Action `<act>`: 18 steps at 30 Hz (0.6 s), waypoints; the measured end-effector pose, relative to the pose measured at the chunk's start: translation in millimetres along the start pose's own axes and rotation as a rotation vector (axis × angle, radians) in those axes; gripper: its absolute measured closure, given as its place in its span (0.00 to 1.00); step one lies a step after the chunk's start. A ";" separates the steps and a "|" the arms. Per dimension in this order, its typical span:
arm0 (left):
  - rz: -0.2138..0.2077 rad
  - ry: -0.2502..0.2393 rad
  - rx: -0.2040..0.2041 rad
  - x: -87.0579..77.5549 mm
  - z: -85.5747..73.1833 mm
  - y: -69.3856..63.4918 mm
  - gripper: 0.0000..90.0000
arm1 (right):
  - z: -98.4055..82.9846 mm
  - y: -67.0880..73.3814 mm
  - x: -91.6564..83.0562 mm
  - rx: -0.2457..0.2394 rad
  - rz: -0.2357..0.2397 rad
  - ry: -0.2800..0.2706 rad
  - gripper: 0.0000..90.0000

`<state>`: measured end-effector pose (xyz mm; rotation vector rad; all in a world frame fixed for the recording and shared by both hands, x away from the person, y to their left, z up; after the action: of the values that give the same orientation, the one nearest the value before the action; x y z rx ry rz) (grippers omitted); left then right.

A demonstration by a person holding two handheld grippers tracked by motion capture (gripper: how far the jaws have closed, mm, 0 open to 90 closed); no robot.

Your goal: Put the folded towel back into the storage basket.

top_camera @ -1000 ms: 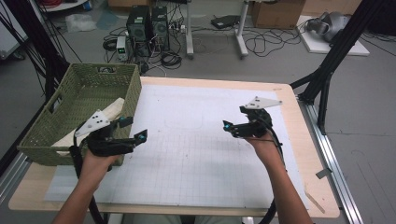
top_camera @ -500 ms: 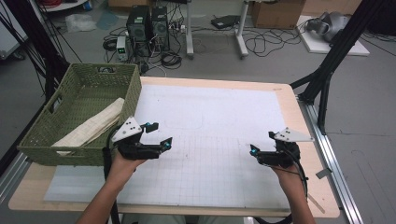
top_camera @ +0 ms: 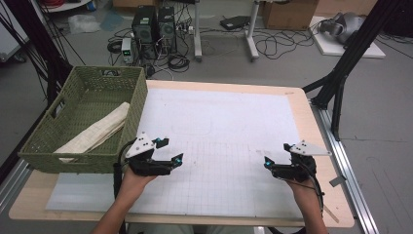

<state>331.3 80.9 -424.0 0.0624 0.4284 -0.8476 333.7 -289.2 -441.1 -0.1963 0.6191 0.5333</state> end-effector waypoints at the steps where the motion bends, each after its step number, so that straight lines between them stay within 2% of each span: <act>1: 0.003 -0.001 0.001 -0.5 0.1 0.1 0.25 | 0.5 0.6 0.9 -0.004 0.002 0.000 0.13; 18: 0.024 -0.004 -0.010 -3.0 -0.3 5.4 0.25 | 1.5 4.8 3.5 -0.011 0.017 -0.007 0.13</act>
<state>333.4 86.7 -423.7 0.0562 0.4278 -0.8220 334.3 -283.2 -442.1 -0.1999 0.6121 0.5537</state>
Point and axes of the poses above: each handheld gripper's, and its own axes: x roughly forward along the jaws, z roughly out of its top, y roughly to its left, the point moved 7 cm from there along x, roughly forward along the jaws, and after that the axes turned 6 degrees about y, right-handed, at the moved point
